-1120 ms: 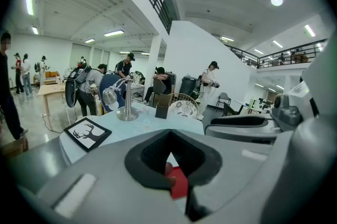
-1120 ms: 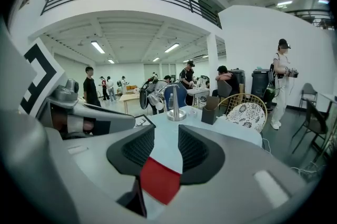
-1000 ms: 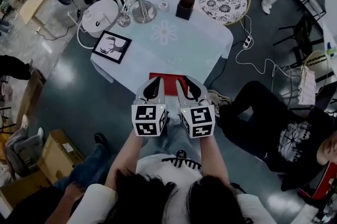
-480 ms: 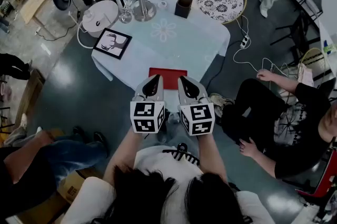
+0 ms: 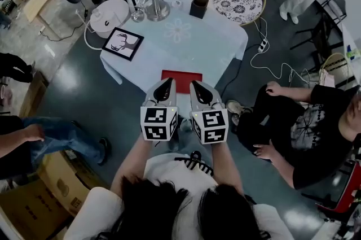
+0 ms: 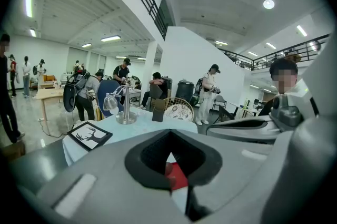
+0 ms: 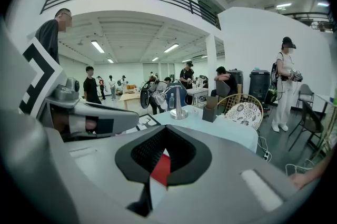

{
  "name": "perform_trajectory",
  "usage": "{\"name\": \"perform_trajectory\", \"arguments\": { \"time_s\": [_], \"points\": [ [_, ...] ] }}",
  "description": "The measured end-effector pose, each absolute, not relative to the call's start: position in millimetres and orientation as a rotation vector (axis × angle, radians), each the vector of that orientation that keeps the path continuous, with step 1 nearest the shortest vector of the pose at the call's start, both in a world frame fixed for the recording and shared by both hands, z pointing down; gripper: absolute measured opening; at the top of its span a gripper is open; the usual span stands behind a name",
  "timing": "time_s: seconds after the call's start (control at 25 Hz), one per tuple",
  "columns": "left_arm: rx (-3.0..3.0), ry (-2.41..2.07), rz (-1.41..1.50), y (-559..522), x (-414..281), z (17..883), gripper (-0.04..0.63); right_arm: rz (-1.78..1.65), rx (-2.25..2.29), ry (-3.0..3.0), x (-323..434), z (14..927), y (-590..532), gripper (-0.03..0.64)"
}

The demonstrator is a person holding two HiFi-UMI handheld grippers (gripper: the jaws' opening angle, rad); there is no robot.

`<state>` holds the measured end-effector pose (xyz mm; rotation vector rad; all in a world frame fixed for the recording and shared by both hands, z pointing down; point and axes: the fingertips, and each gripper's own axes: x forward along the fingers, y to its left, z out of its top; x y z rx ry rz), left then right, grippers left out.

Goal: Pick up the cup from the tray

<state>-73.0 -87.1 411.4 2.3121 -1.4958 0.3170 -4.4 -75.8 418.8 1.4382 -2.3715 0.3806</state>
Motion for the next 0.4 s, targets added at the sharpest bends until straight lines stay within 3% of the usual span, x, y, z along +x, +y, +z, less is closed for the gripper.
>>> {"name": "perform_trajectory", "arguments": {
  "time_s": [0.4],
  "points": [
    [2.302, -1.506, 0.334, -81.3, -73.4, 416.6, 0.0, 0.388, 1.425, -2.342, -4.0, 424.8, -72.4, 0.02]
  ]
}}
